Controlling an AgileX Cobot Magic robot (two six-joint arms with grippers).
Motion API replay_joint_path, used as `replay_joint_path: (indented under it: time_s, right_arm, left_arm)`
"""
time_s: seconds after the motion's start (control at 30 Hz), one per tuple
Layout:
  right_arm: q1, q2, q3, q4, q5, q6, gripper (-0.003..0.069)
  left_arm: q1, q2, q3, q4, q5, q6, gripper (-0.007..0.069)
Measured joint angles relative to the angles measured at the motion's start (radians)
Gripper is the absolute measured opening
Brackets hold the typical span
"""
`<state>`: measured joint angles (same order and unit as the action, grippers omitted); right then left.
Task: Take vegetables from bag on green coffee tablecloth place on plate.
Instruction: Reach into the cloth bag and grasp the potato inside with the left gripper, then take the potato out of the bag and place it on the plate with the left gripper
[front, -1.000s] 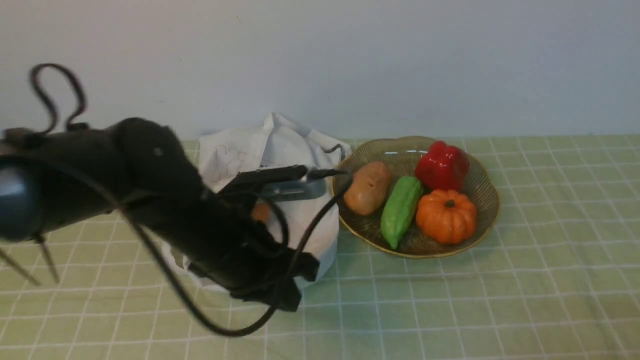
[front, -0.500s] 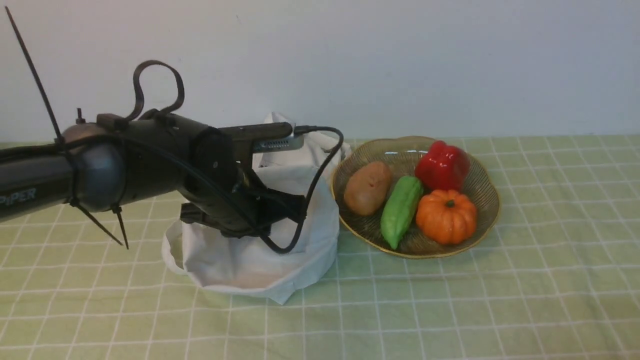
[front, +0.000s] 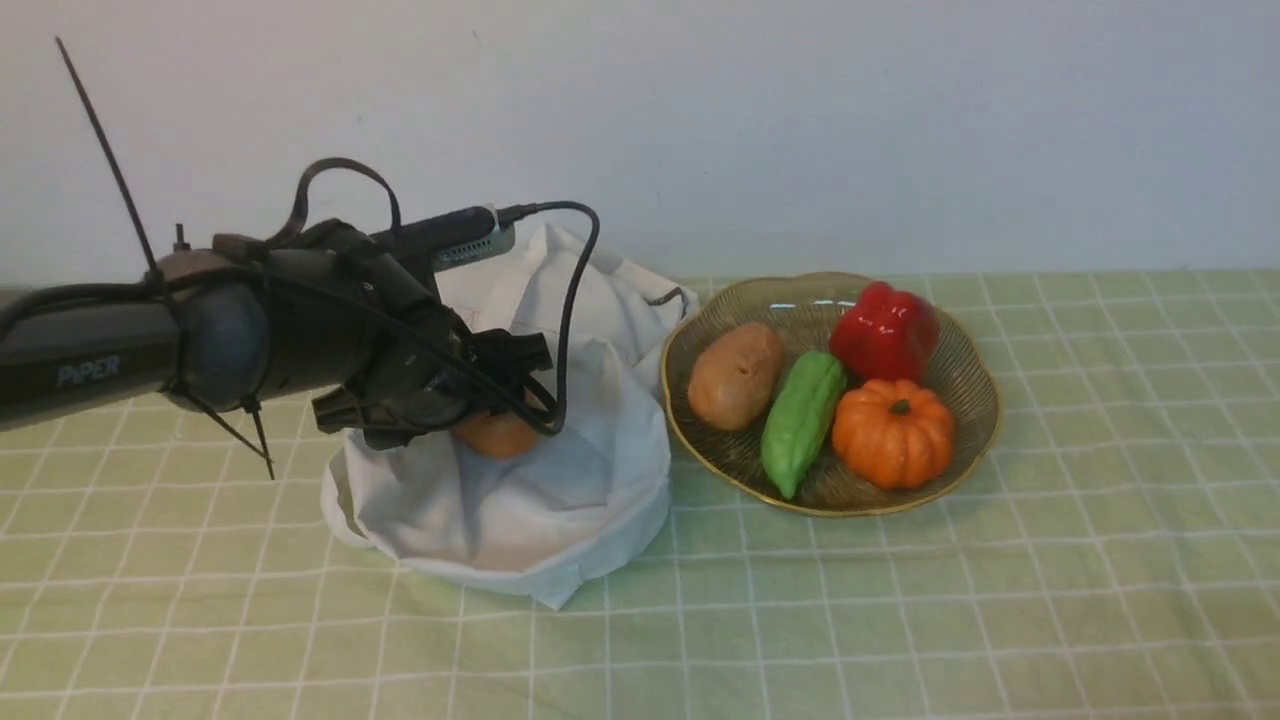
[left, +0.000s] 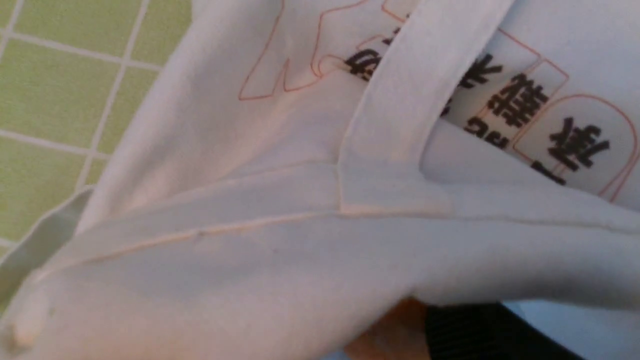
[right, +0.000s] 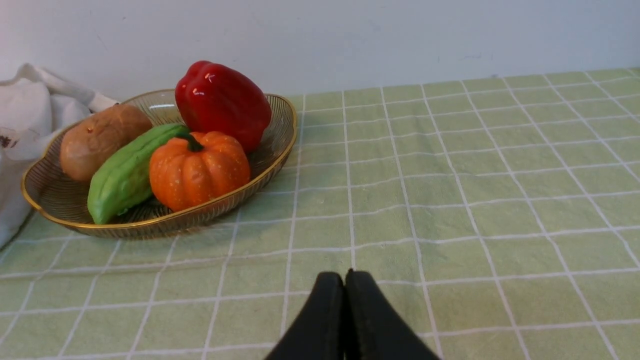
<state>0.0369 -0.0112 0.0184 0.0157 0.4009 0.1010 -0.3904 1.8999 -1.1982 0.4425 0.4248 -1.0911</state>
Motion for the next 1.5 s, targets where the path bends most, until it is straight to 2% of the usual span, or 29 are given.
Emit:
replay_joint_path:
  time_s: [0.3,0.73,0.83,0.9,1.07,1.4,1.5]
  right_arm:
    - [0.000,0.000,0.000,0.000,0.000,0.000,-0.0017]
    - [0.000,0.000,0.000,0.000,0.000,0.000,-0.0017]
    - [0.000,0.000,0.000,0.000,0.000,0.000,-0.0017]
    - [0.000,0.000,0.000,0.000,0.000,0.000,-0.0017]
    - [0.000,0.000,0.000,0.000,0.000,0.000,-0.0017]
    - [0.000,0.000,0.000,0.000,0.000,0.000,-0.0017]
    - [0.000,0.000,0.000,0.000,0.000,0.000,-0.0017]
  left_arm:
    - [0.001,0.043,-0.009,0.087,-0.120,-0.100,0.0492]
    - [-0.024,0.007,-0.009,0.086,-0.094,-0.132,0.0492]
    - [-0.024,0.029,-0.009,0.086,-0.056,-0.207,0.0492]
    - [-0.024,0.057,-0.010,0.088,-0.055,-0.316,0.0492]
    - [-0.024,0.092,-0.011,0.113,-0.055,-0.467,0.0492]
    - [-0.024,0.096,-0.011,0.178,-0.051,-0.494,0.0485]
    - [-0.024,0.097,-0.011,0.204,-0.036,-0.494,0.0428]
